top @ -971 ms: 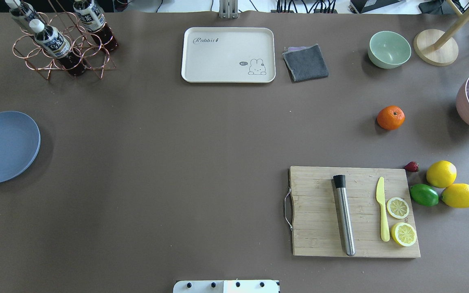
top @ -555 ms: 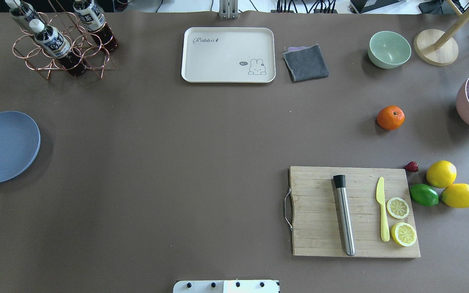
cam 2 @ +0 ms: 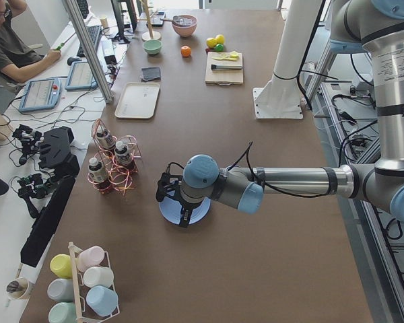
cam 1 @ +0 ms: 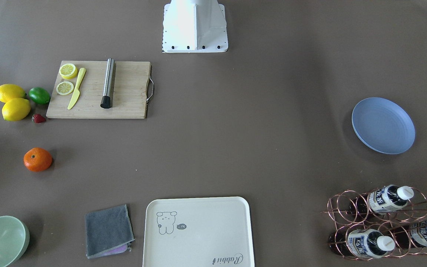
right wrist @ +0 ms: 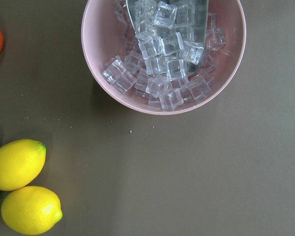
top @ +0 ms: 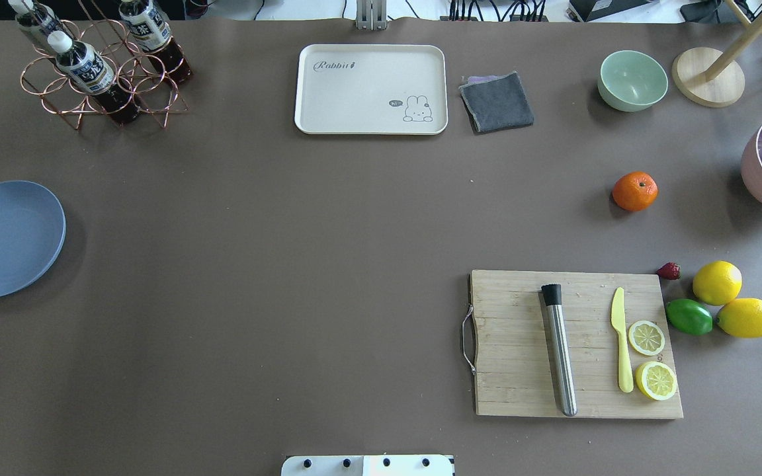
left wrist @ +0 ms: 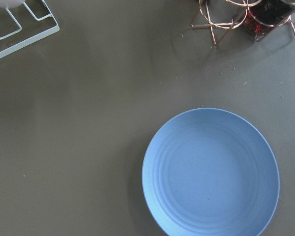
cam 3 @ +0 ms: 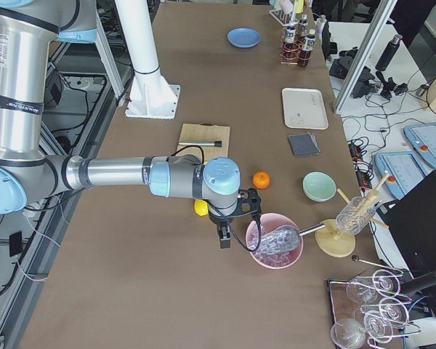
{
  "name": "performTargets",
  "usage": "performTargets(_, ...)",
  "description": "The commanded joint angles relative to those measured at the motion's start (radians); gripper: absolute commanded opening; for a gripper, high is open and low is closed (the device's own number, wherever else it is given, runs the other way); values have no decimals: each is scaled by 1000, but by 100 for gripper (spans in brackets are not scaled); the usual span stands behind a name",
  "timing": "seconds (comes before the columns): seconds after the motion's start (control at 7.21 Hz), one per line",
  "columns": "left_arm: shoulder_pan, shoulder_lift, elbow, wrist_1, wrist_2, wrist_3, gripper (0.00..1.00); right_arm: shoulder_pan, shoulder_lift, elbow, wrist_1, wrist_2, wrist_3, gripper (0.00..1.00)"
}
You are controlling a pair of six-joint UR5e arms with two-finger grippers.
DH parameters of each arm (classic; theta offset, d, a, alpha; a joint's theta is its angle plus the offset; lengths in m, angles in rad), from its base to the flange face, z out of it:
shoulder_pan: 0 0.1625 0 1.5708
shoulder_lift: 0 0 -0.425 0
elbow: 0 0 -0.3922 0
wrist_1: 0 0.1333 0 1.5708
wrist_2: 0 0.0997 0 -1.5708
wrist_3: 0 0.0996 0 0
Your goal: Pick orange to plate
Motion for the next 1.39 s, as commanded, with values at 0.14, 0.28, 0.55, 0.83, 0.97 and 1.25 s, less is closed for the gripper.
performTargets(0.14, -3, 37, -7, -3, -7, -10, 98, -3, -13, 0, 0, 3, -7, 100)
performTargets(0.28, 13, 34, -6, -3, -7, 11, 98, -3, -13, -2, 0, 2, -7, 100)
performTargets(0.55, 51, 22, -1, 27, 3, 43, 98, -13, -11, -15, 0, 2, -7, 100)
performTargets(0.83, 52, -14, -4, 125, 2, 43, 98, -21, -11, -15, 3, 3, -8, 100)
performTargets(0.97, 53, -20, 5, 127, 4, 45, 98, -21, -11, -15, 3, 3, -8, 100)
performTargets(1.25, 53, -9, 5, 129, 7, 47, 98, -21, -11, -17, 5, 2, -8, 100)
